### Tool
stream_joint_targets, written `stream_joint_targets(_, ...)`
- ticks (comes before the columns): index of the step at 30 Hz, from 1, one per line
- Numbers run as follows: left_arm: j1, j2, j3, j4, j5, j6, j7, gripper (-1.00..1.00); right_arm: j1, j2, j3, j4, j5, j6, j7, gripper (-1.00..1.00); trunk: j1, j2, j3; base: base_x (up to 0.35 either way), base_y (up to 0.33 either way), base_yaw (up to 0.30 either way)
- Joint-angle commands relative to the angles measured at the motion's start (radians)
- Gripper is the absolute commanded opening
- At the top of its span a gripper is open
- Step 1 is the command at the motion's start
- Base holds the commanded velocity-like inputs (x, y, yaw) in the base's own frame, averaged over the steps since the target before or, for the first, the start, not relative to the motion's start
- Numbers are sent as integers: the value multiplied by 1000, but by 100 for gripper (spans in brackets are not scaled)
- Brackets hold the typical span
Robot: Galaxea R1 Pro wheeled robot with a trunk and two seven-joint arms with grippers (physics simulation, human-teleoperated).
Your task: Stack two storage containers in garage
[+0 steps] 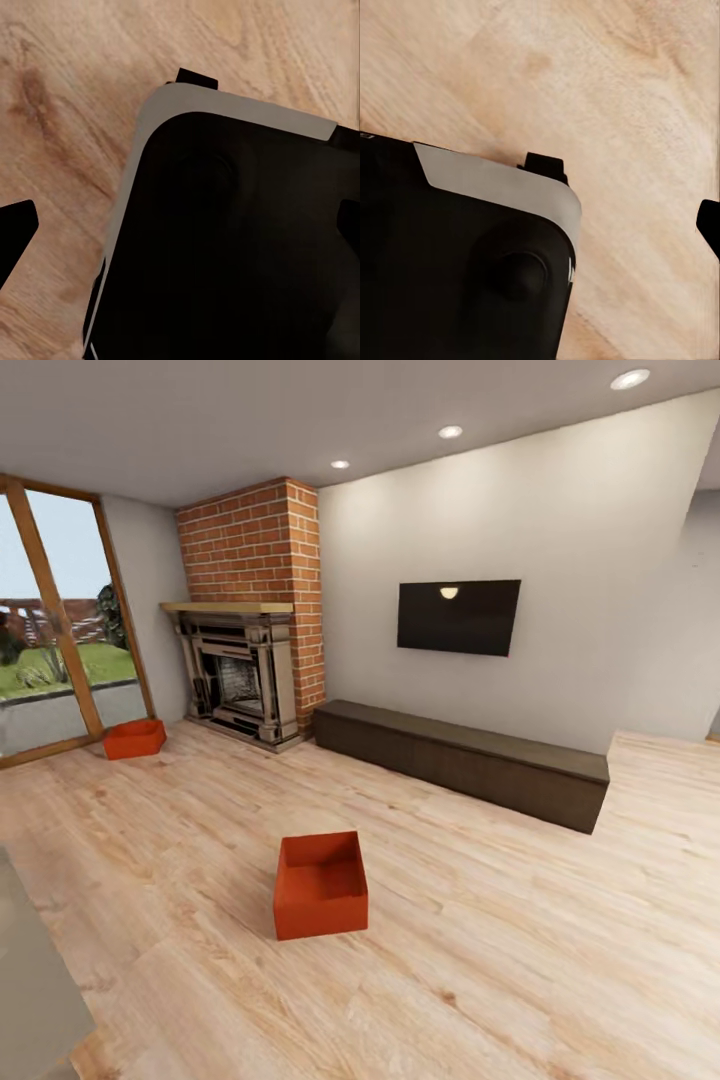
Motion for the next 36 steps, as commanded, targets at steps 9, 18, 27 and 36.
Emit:
stream_joint_targets(9,0,-1,0,-1,5,2,1,100,-1,0,9,2,-9,-10,0,100,1,0,-1,326,0,216)
stream_joint_targets(18,0,-2,0,-1,5,2,1,100,-1,-2,9,2,-9,-13,0,100,1,0,-1,326,0,16)
stream_joint_targets(27,0,0,-1,-2,5,1,1,100,-1,-2,10,2,-9,-12,0,100,1,0,-1,326,0,0)
stream_joint_targets(36,0,0,-1,-1,5,3,1,100,-1,-2,10,2,-9,-12,0,100,1,0,-1,326,0,0)
